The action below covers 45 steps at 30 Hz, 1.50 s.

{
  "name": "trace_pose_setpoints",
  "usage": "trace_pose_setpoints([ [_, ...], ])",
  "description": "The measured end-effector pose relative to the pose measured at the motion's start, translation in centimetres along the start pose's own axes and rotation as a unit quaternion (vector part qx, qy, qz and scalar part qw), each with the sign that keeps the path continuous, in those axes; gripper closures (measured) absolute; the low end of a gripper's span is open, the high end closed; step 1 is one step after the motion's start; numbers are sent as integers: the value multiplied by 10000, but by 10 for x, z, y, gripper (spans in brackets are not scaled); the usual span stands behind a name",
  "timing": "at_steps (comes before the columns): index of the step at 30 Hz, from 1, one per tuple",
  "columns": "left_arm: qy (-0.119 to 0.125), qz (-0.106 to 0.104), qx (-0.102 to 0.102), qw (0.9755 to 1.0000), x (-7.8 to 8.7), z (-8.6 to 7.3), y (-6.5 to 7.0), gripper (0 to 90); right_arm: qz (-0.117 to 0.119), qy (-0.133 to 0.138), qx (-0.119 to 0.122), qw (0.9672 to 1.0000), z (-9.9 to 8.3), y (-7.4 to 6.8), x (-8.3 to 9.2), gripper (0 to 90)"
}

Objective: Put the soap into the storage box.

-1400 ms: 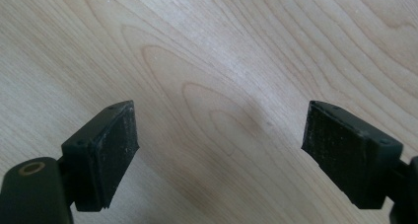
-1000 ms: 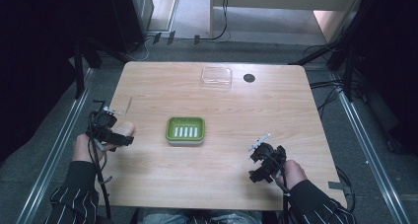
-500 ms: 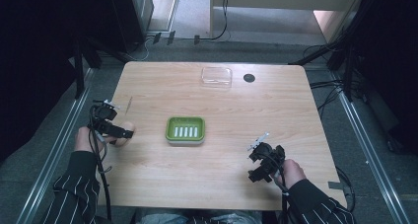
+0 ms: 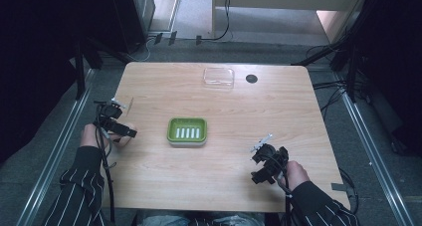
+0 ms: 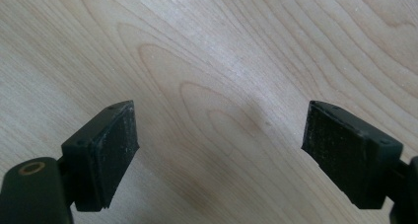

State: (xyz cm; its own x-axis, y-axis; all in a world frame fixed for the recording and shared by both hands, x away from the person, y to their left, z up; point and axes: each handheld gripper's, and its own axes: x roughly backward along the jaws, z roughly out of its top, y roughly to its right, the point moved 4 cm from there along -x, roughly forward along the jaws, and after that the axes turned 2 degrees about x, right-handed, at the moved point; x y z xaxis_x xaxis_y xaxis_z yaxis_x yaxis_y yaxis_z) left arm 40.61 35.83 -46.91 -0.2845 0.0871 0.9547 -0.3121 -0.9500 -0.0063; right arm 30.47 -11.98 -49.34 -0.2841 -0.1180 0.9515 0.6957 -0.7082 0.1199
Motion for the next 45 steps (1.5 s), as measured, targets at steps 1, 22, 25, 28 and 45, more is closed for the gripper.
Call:
trace_pose_setpoints([
  [1, 0, 0, 0, 10000, 0, 0, 0, 76, 0, 0, 0, 10000, 0, 0, 0, 143],
  [22, -30, 25, -27, 10000, -13, -4, -4, 297, 10, 15, 1, 10000, 0, 0, 1, 143],
  [25, -10, 44, -26, 10000, -13, -4, -5, 322, 16, 13, 5, 10000, 0, 0, 0, 143],
  [28, 2, -5, -31, 10000, -14, -5, -5, 323, 17, -2, 10, 10000, 0, 0, 0, 143],
  [45, -80, 101, -167, 9998, -18, -7, 0, 333, 16, 19, -25, 10000, -1, 0, 1, 143],
])
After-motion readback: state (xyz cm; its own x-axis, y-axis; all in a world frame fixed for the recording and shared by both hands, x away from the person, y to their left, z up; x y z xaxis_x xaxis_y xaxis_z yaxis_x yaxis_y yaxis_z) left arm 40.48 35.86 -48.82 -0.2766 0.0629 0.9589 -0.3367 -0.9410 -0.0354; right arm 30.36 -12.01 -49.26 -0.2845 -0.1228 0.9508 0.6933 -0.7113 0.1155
